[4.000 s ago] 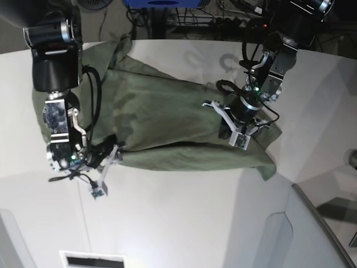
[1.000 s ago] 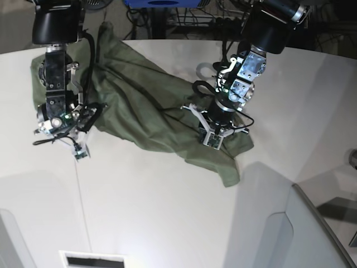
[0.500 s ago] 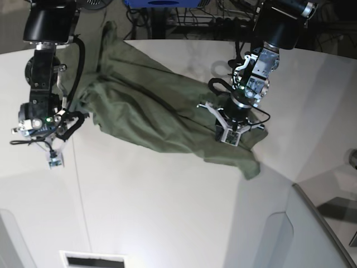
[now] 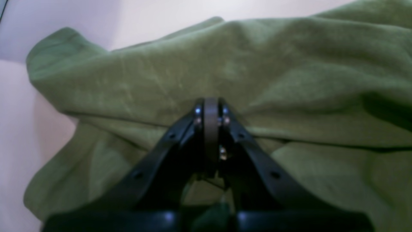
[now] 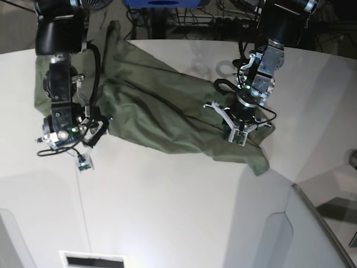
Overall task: Layout the t-shirt on the table in an organized manner, then fold the t-shirt properly
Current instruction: 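Hold the shirt with both grippers and spread it along the table, then pull both held ends of the green shirt apart to stretch it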
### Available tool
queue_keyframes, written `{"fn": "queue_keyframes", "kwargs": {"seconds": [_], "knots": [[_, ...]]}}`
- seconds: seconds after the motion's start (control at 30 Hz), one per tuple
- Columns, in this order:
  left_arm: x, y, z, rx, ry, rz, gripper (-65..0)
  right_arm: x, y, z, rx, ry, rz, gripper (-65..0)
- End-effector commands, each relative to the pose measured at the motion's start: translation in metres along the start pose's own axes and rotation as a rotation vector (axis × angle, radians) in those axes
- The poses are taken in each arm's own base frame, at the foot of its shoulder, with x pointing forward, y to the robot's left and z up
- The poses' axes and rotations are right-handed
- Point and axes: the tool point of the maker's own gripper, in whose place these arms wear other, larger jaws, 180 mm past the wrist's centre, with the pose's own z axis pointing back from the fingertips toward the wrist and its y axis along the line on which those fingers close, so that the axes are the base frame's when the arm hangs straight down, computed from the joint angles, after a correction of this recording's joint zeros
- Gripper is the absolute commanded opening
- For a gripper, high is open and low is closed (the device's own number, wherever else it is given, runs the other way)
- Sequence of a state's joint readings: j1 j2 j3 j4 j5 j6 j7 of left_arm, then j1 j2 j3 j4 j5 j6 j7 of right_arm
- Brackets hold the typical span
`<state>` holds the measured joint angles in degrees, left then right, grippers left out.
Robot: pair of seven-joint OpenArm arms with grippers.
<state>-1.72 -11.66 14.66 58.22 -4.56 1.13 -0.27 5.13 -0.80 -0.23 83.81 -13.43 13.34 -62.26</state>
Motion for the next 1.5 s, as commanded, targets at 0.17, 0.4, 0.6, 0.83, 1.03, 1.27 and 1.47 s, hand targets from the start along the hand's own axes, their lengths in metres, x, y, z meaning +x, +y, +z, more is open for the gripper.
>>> {"fn": "queue_keyframes", "kwargs": {"seconds": [0.17,0.4,0.6,0.83,1.03,1.27,1.47], "knots": [[0.007,0.005,-0.001,0.011,-0.015,-0.003,-65.0,0.002,0.002,-0.013,0.009,0.005,0.010,-28.4],[0.007,0.005,-0.001,0.011,-0.014,-0.003,-65.0,0.003,-0.012,-0.010,-0.009,-0.011,-0.031,-61.8],[-0.007,0.022,0.008,0.057,0.001,0.030,-65.0,0.001,-0.064,0.021,-0.103,-0.105,-0.180,-64.8],[-0.013,0.039,0.029,0.112,-0.011,0.069,-65.0,-0.043,-0.067,0.047,-0.149,-0.115,-0.211,-64.8],[-0.007,0.037,0.041,0.112,-0.036,0.069,-65.0,-0.080,-0.027,0.051,-0.082,-0.065,-0.234,-64.8],[-0.017,0.033,0.046,0.106,-0.018,0.067,-65.0,-0.104,-0.027,0.047,-0.090,-0.010,-0.250,-64.4],[-0.018,0.040,0.048,0.112,-0.014,0.051,-65.0,-0.145,-0.025,0.023,-0.071,0.127,-0.312,-63.0]]}}
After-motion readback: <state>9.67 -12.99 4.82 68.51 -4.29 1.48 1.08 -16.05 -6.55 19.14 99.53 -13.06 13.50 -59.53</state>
